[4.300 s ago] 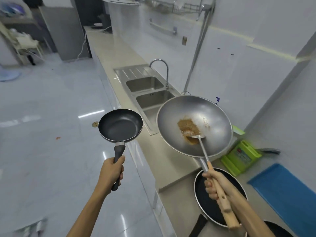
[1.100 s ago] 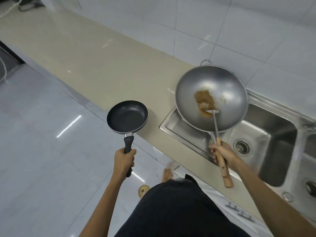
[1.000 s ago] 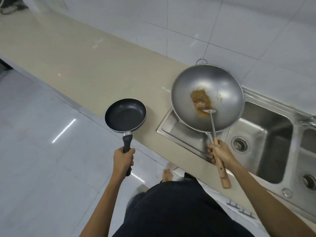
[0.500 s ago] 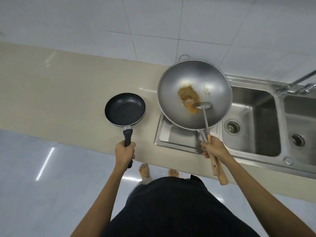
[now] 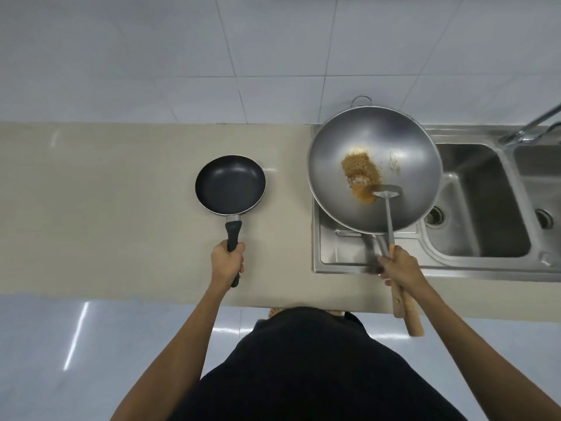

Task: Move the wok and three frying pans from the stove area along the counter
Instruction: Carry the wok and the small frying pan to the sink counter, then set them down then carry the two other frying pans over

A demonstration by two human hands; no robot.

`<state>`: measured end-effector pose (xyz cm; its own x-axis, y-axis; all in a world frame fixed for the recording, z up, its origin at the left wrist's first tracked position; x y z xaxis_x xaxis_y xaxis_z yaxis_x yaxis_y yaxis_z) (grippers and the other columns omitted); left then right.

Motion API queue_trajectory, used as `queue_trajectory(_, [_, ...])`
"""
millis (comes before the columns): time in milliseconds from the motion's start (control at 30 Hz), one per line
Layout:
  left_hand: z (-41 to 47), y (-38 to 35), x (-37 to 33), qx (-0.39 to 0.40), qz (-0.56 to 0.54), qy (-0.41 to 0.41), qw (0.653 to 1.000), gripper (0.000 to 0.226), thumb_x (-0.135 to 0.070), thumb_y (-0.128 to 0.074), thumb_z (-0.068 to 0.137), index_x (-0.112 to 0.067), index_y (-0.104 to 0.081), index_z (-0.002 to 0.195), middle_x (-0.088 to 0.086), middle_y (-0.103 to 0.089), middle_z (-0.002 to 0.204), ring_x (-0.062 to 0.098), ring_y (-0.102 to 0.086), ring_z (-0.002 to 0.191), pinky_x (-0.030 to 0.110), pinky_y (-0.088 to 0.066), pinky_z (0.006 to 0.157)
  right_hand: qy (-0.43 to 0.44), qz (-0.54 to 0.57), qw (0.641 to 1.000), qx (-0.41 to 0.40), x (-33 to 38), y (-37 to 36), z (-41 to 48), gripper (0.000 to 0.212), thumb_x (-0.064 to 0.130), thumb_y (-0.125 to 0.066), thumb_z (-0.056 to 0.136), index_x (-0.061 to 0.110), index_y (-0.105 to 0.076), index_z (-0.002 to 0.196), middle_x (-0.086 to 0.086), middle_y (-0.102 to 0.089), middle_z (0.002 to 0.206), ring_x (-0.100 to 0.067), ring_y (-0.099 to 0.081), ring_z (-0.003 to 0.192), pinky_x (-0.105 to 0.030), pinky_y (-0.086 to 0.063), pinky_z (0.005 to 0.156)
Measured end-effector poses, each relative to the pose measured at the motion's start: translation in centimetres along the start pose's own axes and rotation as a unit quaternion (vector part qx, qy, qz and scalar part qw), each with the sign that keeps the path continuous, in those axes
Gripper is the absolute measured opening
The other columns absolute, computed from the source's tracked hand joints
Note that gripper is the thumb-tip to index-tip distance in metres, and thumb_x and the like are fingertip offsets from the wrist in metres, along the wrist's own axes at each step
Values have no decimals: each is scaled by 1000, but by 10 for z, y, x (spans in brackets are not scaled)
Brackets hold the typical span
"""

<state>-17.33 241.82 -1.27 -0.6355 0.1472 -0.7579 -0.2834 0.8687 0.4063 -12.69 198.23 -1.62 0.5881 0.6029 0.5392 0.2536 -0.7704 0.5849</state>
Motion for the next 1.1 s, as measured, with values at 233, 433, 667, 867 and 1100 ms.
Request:
queue_trajectory(233, [36, 30, 0, 2, 8, -4, 1000, 19, -10, -56, 95, -8, -51, 77, 9, -50, 59, 19, -46, 40, 26, -38, 38, -20, -11, 1000, -14, 14, -15, -8, 19, 22, -59, 100, 6, -54, 110, -19, -68, 98, -38, -72, 85, -47, -63, 70])
queue_trajectory(433, [49, 37, 0, 16, 35, -2, 999, 14, -11, -55, 97, -4, -54, 84, 13, -54, 65, 22, -50, 43, 27, -41, 43, -25, -25, 999, -19, 21, -22, -8, 22, 23, -61, 99, 5, -55, 110, -23, -70, 99, -40, -71, 86, -46, -61, 72])
queue_trajectory(667, [54, 38, 3, 27, 71, 14, 997, 11, -13, -53, 99, -3, -57, 96, 16, -60, 79, 23, -54, 50, 29, -46, 51, -18, -86, 996, -25, 21, -21, -6, 21, 26, -56, 101, 6, -53, 106, -20, -69, 98, -32, -69, 76, -39, -54, 64])
queue_trajectory(867, [51, 38, 0, 38, 79, 22, 996, 17, -14, -55, 99, -1, -57, 109, 18, -65, 86, 29, -61, 57, 35, -53, 55, -9, -123, 992, -29, 19, -26, -4, 22, 27, -56, 100, 6, -51, 101, -20, -70, 96, -29, -61, 74, -31, -41, 60])
queue_trajectory(1100, [41, 41, -3, 36, 108, 29, 993, 30, -17, -61, 95, 1, -49, 115, 20, -60, 98, 35, -63, 81, 50, -57, 81, -8, -132, 991, -13, 21, -30, -10, 29, 31, -61, 98, 8, -45, 106, -14, -60, 97, -29, -56, 82, -33, -41, 69])
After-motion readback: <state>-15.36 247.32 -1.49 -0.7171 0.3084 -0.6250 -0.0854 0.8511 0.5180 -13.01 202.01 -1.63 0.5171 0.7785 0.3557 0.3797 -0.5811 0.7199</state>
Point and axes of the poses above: each hand's wrist, its own z-axis towards the middle knuckle, its own y-axis out of the back of the hand, x = y × z, the point moved 6 cm from there along z, towards the middle knuckle
